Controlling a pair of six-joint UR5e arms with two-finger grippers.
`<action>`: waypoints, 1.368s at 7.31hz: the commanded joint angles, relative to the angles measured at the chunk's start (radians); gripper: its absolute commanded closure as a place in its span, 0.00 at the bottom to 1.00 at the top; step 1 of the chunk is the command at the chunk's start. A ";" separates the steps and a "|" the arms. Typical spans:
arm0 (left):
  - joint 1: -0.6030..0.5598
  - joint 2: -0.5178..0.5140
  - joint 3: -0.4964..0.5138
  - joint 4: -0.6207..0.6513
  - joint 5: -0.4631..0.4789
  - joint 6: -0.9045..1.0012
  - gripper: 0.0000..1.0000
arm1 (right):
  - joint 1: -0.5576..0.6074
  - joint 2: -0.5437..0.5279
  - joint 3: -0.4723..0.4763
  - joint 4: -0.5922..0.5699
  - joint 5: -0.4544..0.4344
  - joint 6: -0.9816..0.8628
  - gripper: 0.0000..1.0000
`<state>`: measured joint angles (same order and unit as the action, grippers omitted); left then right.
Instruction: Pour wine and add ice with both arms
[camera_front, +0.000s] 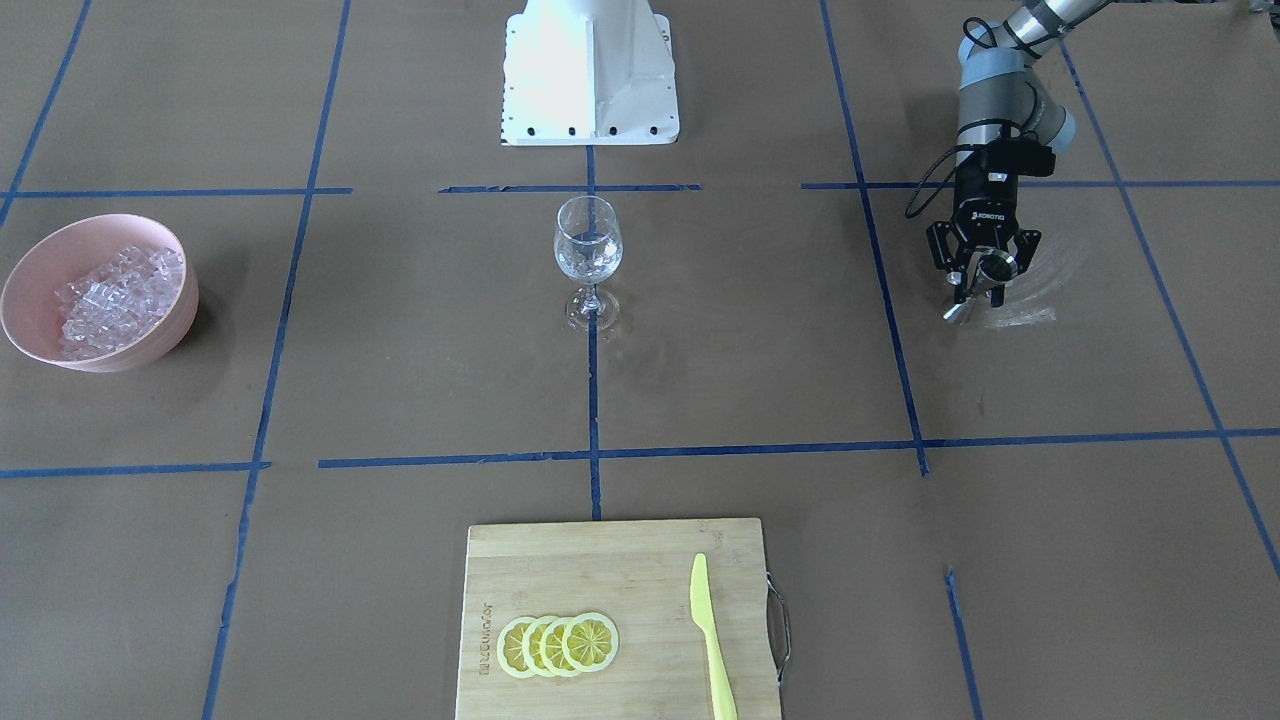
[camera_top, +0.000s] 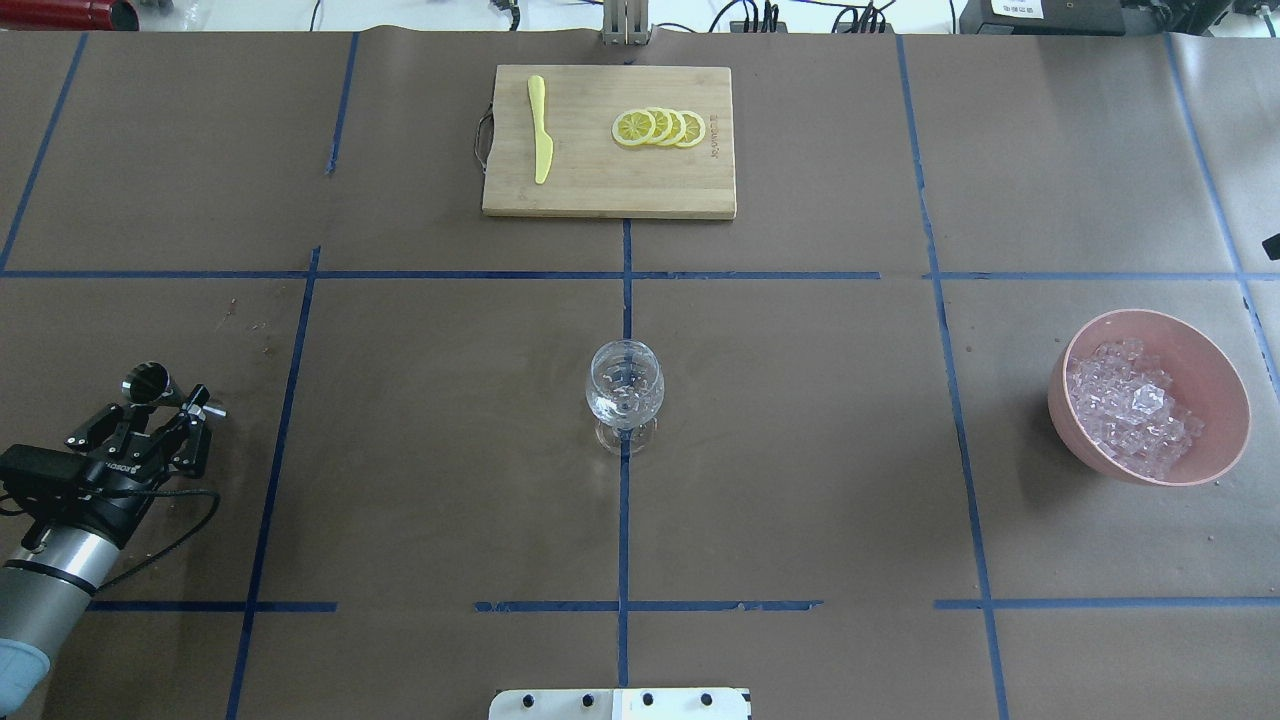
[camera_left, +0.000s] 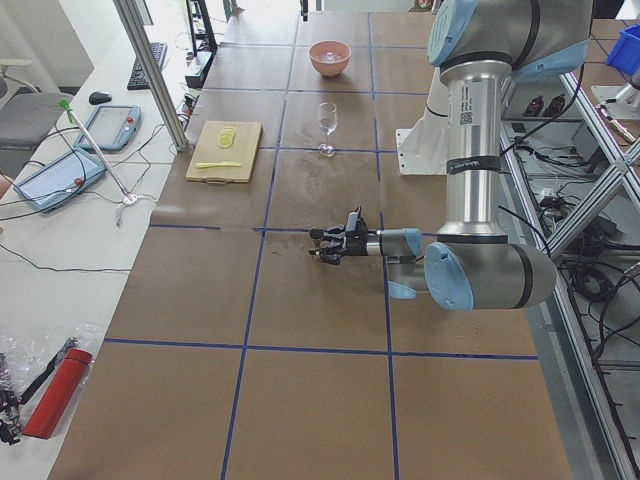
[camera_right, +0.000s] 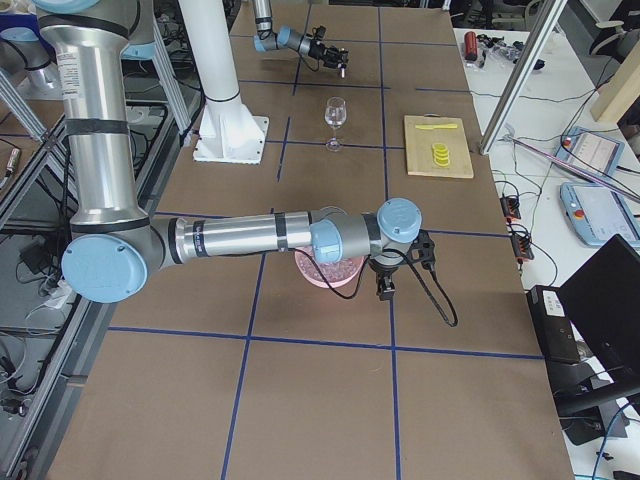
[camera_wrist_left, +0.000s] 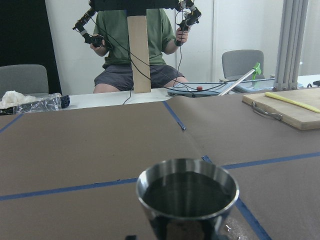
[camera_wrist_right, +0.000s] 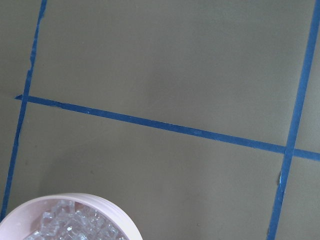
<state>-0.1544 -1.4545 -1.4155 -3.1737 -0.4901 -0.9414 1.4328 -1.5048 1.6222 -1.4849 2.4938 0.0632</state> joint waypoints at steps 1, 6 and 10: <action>0.001 -0.001 0.001 0.000 0.001 0.003 0.73 | 0.000 0.000 0.001 0.000 0.000 0.001 0.00; 0.000 -0.004 -0.022 -0.008 0.001 0.003 1.00 | 0.000 -0.002 0.002 0.000 0.000 0.003 0.00; 0.001 -0.015 -0.179 -0.008 -0.016 0.155 1.00 | 0.000 0.000 -0.002 0.000 0.000 0.003 0.00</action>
<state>-0.1542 -1.4619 -1.5398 -3.1826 -0.5012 -0.8629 1.4330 -1.5055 1.6253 -1.4849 2.4943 0.0671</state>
